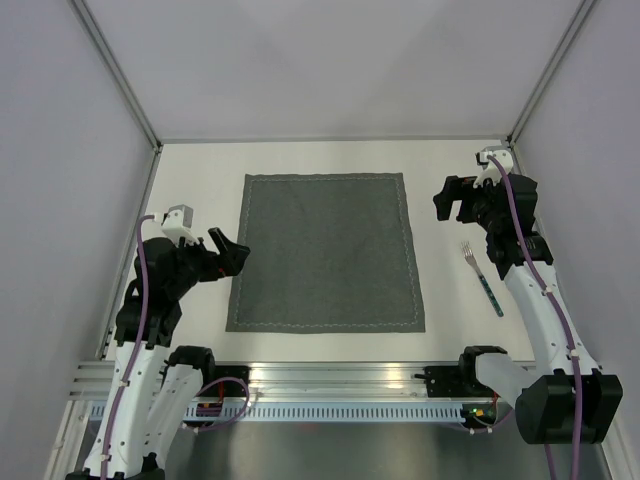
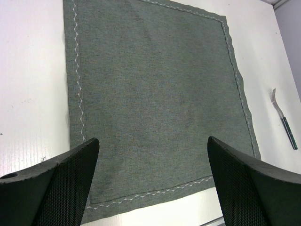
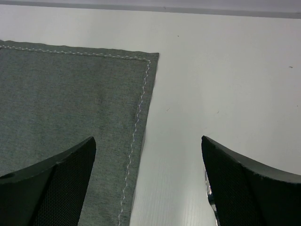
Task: Fold the napkin, place the utensils inside, and roll it up
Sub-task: Fold the napkin
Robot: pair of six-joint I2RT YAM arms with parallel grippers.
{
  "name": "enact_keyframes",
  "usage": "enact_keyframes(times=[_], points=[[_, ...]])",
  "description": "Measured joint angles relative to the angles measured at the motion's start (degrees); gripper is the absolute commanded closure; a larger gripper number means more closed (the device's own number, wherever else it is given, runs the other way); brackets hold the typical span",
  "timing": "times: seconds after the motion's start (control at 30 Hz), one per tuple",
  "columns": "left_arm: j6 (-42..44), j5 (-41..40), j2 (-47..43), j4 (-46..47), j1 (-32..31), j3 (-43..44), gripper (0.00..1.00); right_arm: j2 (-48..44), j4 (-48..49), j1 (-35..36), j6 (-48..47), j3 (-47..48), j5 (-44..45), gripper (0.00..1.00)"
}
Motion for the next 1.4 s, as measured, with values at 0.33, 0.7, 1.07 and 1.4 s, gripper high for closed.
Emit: enact_keyframes(times=[0.33,0.7,1.07,1.4], points=[[0.0,-0.1,2.9,-0.9,0.0,2.2,0.00,0.1,-1.2,2.4,0.0,0.2,-2.8,0.10],[0.1,-4.0,11.9,-3.6,0.0,27.3,0.00,11.9,-1.7,28.7,-1.6,8.2,3.7,0.27],[0.1,-7.3,15.5,-8.2,0.0,47.2,0.00,39.2,0.4,62.7,-5.6,21.1,14.5,0.46],[0.1,-11.0,15.5,-12.0,0.0,47.8,0.00,55.6,1.8,74.8,-6.0,31.9,16.3,0.50]])
